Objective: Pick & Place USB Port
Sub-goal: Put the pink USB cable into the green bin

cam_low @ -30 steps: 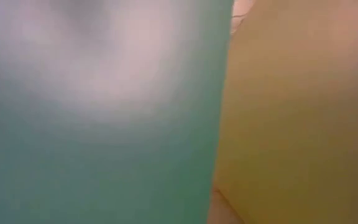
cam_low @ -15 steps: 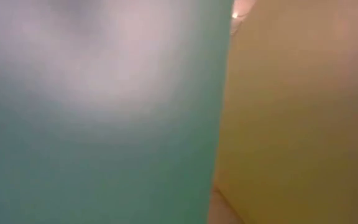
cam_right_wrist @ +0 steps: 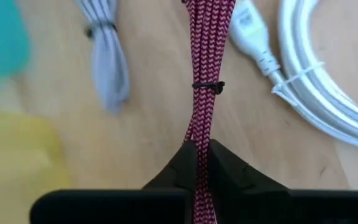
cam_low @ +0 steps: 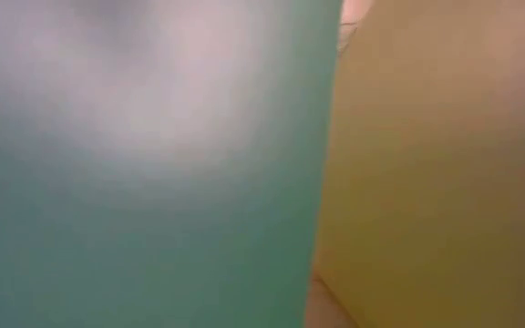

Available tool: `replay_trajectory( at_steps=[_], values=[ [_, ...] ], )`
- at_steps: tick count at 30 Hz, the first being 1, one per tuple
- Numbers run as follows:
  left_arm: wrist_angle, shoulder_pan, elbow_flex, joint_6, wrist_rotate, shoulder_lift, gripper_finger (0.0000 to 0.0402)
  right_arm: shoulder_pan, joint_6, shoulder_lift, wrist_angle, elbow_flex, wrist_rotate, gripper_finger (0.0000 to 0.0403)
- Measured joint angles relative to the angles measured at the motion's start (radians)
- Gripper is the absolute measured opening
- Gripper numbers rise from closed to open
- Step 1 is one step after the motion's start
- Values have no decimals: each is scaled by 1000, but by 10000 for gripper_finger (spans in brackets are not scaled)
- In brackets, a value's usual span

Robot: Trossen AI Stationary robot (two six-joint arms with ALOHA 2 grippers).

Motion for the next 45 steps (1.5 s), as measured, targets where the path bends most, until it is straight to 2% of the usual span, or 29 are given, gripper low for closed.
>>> replay_trajectory(
  at_steps=[6,11,15,24,30,36,40,45],
  values=[
    [-22,0,0,-78,-53,0,145,34,280,-140,17,83,-42,9],
    [-57,0,0,-149,-85,0,145,126,541,-207,20,219,30,8],
    [-81,0,-1,-220,-108,0,145,219,656,-196,22,306,91,8],
    [-54,-61,-1,-457,-155,0,145,426,769,-55,88,421,149,8],
    [-29,-197,-1,-597,-215,0,145,487,765,128,119,580,169,8],
    [-5,-333,-1,-741,-305,0,144,526,793,320,119,738,249,8],
    [8,-413,-1,-785,-352,0,122,542,823,378,104,769,313,8],
    [61,-497,-1,-782,-407,0,69,544,875,383,-4,770,411,8]
  ],
)
